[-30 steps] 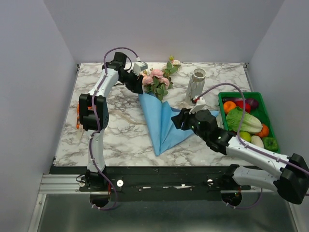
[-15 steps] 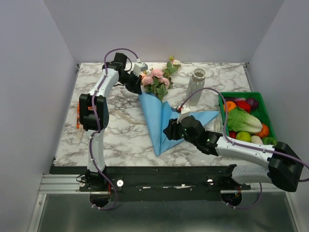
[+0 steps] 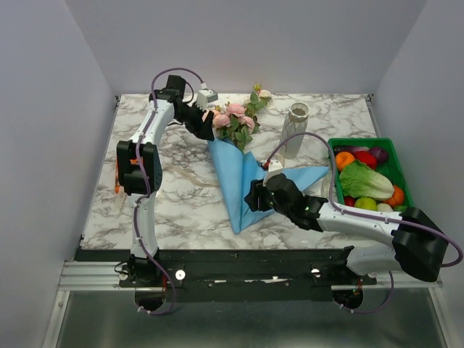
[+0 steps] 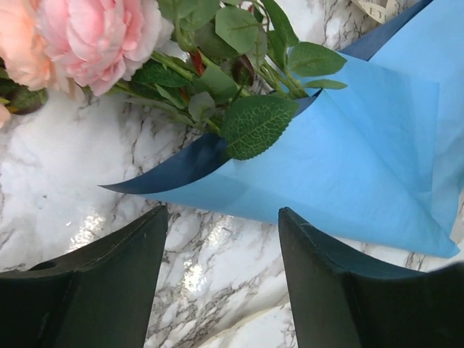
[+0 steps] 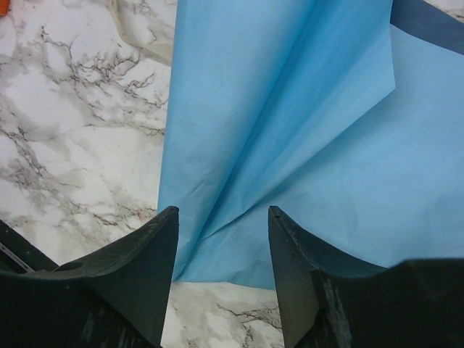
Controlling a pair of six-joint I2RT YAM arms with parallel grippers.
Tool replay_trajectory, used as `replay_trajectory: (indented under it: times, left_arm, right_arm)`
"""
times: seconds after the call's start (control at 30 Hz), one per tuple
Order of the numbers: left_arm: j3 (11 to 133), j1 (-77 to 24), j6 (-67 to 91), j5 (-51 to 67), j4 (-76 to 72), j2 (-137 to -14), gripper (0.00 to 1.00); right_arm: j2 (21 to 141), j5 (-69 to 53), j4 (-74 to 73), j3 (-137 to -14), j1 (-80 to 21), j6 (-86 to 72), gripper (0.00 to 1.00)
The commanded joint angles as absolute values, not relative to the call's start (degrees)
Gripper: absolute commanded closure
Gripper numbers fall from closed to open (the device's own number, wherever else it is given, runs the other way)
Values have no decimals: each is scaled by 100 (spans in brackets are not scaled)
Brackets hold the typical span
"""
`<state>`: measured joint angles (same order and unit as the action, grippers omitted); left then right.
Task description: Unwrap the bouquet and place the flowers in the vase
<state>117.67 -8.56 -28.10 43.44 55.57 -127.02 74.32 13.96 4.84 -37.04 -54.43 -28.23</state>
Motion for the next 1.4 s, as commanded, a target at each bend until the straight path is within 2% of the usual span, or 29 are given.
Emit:
replay_trajectory:
  times: [0.0, 0.1, 0.33, 0.6, 0.87, 1.17, 1.37]
  left_arm:
    - [12102, -774, -3041, 4737, 5608, -13025, 26]
    - [12216, -756, -3207, 4974, 5668, -13218, 24]
    - [12559, -773, -3604, 5063, 5932, -13693, 25]
    - [12770, -773, -3910, 5080, 6362, -13860, 38]
    - [12902, -686, -4201, 5089, 6469, -13746, 22]
    - [13254, -606, -4245, 4983, 6469, -14001, 17]
    - [13298, -624, -4359, 4878, 6486, -14089, 18]
  right_arm:
    - [7278, 1372, 475, -3832, -5476, -2777, 39]
    - [7172, 1301, 475, -3806, -5484, -2760, 39]
    - [6935, 1292, 440, -3841, -5476, -2672, 39]
    - [6926, 1257, 413, -3937, -5476, -2619, 40]
    - [6952, 1160, 422, -4025, -5484, -2593, 40]
    - [6943, 1046, 431, -4017, -5476, -2540, 40]
    - [6961, 1055, 474, -3999, -5484, -2575, 40]
